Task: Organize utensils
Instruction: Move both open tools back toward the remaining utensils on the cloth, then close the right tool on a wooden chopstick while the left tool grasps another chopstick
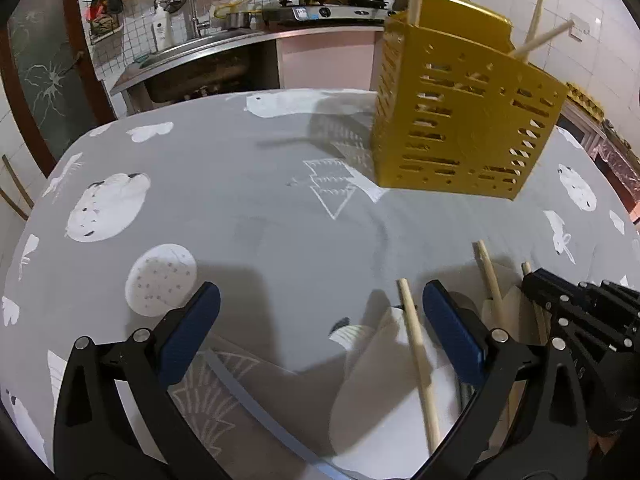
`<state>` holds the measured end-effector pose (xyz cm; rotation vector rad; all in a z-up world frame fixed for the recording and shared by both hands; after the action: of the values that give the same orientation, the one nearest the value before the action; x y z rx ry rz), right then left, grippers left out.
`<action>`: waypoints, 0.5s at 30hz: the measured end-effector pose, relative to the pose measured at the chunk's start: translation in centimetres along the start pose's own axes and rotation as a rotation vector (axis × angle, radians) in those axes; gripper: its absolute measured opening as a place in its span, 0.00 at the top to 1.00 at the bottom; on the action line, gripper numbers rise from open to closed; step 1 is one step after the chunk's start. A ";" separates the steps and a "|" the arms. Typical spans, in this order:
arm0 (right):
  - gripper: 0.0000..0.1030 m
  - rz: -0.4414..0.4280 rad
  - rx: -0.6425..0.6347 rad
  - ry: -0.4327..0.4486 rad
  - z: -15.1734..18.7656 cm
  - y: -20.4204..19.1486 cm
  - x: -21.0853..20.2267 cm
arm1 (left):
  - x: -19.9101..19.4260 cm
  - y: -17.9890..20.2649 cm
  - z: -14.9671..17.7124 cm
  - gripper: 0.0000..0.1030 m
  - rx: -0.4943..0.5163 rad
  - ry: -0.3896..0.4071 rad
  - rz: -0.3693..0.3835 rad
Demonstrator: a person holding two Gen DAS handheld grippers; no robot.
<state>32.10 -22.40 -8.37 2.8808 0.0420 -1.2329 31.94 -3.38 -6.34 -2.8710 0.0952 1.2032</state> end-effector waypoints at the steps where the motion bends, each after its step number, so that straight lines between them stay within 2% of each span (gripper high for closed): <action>1: 0.92 0.009 0.003 0.001 0.0 0.5 -0.1 | 0.1 0.3 0.1 0.05 0.001 -0.004 0.006; 4: 0.92 0.010 0.033 0.001 0.0 1.9 0.0 | 0.3 1.1 0.2 0.08 0.013 -0.015 0.018; 7: 0.92 0.008 0.059 0.007 0.2 2.9 0.0 | 0.6 2.2 0.4 0.18 0.023 -0.035 0.039; 9: 0.92 0.001 0.066 0.012 0.2 3.1 0.0 | 1.0 2.8 0.7 0.29 0.029 -0.051 0.051; 11: 0.92 0.000 0.070 0.016 0.3 3.1 0.0 | 1.1 3.0 0.8 0.36 0.015 -0.044 0.054; 12: 0.92 0.002 0.071 0.019 0.3 3.1 0.1 | 1.3 3.1 0.9 0.47 0.005 -0.053 0.061; 15: 0.92 0.008 0.077 0.026 0.4 3.1 0.1 | 1.6 3.1 1.1 0.59 -0.003 -0.066 0.062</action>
<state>31.99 -25.49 -8.74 2.9592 -0.0175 -1.2221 32.08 -6.48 -8.24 -2.8477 0.1821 1.3077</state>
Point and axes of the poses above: each gripper's, at about its wrist camera, not at the fingertips, and x roughly the way its jaws point, y to its right, z to its underside, the point moved 4 cm from there along x, roughly the way its jaws point, and after that the axes turned 6 degrees about y, right-handed, at the moved point
